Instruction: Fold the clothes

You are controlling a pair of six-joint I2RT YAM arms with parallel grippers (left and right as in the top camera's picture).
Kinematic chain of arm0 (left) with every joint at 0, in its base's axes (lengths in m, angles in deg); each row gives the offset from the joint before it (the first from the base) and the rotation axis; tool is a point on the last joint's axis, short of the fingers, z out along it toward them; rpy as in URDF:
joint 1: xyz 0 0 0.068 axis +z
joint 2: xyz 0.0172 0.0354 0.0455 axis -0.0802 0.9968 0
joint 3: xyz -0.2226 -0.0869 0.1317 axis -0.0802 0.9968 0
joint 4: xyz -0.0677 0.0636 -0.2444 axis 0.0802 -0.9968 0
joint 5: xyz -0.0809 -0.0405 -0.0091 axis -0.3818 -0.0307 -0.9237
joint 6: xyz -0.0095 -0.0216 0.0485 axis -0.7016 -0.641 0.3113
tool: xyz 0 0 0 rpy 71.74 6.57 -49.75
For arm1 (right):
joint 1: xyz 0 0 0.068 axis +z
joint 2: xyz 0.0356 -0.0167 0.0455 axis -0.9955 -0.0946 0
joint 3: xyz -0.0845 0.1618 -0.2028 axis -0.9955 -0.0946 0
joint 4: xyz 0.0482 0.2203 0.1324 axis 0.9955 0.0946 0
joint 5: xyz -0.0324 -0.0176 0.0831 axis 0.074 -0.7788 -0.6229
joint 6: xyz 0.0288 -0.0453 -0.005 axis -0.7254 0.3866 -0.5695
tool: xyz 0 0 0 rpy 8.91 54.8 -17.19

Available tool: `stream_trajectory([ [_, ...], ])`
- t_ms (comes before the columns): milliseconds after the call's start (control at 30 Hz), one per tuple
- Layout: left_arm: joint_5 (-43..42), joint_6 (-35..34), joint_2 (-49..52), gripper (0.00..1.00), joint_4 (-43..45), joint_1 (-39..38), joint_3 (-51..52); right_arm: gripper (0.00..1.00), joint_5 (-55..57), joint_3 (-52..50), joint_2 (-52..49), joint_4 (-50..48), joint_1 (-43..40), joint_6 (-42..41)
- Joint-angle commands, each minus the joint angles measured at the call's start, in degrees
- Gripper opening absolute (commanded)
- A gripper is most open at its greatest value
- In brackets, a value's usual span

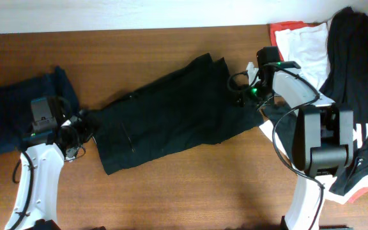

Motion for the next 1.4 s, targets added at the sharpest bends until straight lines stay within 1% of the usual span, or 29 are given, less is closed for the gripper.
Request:
stream_trajectory([
  [0,-0.42,3.67,-0.44,0.99,-2.10,-0.44,0.17,0.04,3.58,-0.35,-2.03,5.57,0.92,-1.42],
  [33,-0.63,6.27,-0.44,0.99,-2.08,-0.48,0.17,0.04,10.67,-0.33,-2.01,9.42,0.17,-6.84],
  [67,-0.70,9.40,-0.44,0.99,-2.12,-0.48,0.17,0.04,17.66,-0.33,-2.01,13.88,-1.11,-14.43],
  [100,-1.20,12.15,-0.44,0.99,-2.08,-0.48,0.17,0.04,20.39,-0.33,-1.99,19.04,-2.93,-19.67],
  [133,-2.34,14.14,-0.44,0.99,-1.95,-0.48,0.17,0.04,20.68,-0.33,-1.99,22.14,-4.04,-22.16],
  [167,-4.33,16.92,-0.44,0.99,-1.62,-0.48,0.17,0.04,20.68,-0.33,-1.99,27.56,-5.60,-25.33],
  [233,-4.81,17.92,-0.44,0.99,-0.48,-0.48,0.17,0.04,20.20,-0.33,-1.51,31.39,-5.44,-26.10],
  [267,-6.54,19.43,-0.35,0.99,0.87,-0.70,0.17,0.12,19.34,-0.33,-0.46,31.12,-5.31,-26.10],
  [300,-6.91,19.67,-0.33,0.99,1.64,-1.03,0.17,0.26,18.86,-0.17,0.57,30.40,-5.31,-26.10],
  [333,-6.88,19.76,-0.33,0.99,2.49,-1.55,0.17,0.44,18.75,0.59,1.62,29.68,-5.73,-26.08],
  [367,-6.88,20.50,-0.33,0.99,3.17,-2.34,0.17,0.50,18.80,2.84,2.93,28.87,-6.27,-26.01],
  [433,-7.13,20.92,-0.09,0.99,6.40,-4.22,0.17,0.50,18.69,9.94,3.91,27.10,-7.67,-23.85],
  [500,-10.64,22.23,1.11,0.98,10.86,-6.40,0.17,0.50,16.61,13.38,3.91,23.78,-7.67,-20.22],
  [533,-12.13,22.18,3.58,0.98,14.69,-8.15,0.17,0.52,13.53,14.08,3.91,21.51,-7.67,-17.20],
  [633,-19.67,22.38,12.87,0.94,26.23,-10.58,0.11,0.56,12.44,14.10,3.89,19.52,-7.67,-16.50],
  [733,-20.57,22.36,20.87,0.90,37.53,-12.98,0.11,0.56,11.34,14.03,3.89,19.76,-7.65,-16.35],
  [800,-20.57,22.36,22.80,0.89,39.89,-13.70,0.11,0.56,11.13,14.03,3.89,19.85,-7.65,-16.35],
  [833,-20.35,22.36,23.17,0.81,40.22,-13.84,0.11,0.56,11.15,14.03,3.89,19.85,-7.65,-16.35],
  [867,-20.37,22.36,23.28,0.60,39.34,-13.84,0.13,0.56,11.13,14.03,3.89,19.85,-7.65,-16.35],
  [900,-20.35,22.36,23.26,0.33,38.10,-13.81,0.13,0.55,11.13,14.03,3.89,19.82,-7.67,-16.35],
  [933,-20.41,22.29,23.23,0.11,36.35,-13.81,0.11,0.50,11.17,14.03,3.78,19.54,-7.65,-16.33],
  [967,-20.41,21.90,22.80,0.06,34.38,-13.81,0.11,0.49,10.47,13.40,3.67,18.45,-7.65,-14.64],
  [1033,-20.37,21.92,21.35,0.05,31.12,-13.81,0.11,0.49,7.74,12.52,3.54,16.81,-7.65,-11.82],
  [1100,-20.35,21.94,19.78,0.02,27.85,-13.75,0.07,0.48,7.26,12.52,3.34,14.05,-7.65,-11.80],
  [1167,-20.37,21.94,18.99,0.02,26.75,-13.44,0.07,0.48,4.61,12.52,3.34,11.93,-7.65,-11.82],
  [1267,-20.37,21.94,18.99,0.02,26.43,-13.44,0.07,0.48,3.41,12.52,0.59,12.04,-7.61,-11.87],
  [1300,-20.37,21.92,18.99,0.02,26.40,-13.44,0.07,0.38,3.21,12.52,-0.59,12.07,-7.61,-11.87],
  [1333,-20.39,21.92,18.97,0.02,26.34,-13.44,0.07,0.16,3.21,12.52,-0.76,12.00,-7.61,-11.87],
  [1367,-20.39,21.92,18.93,0.02,26.12,-13.44,0.07,0.10,3.26,12.52,-0.76,11.91,-7.61,-11.85],
])
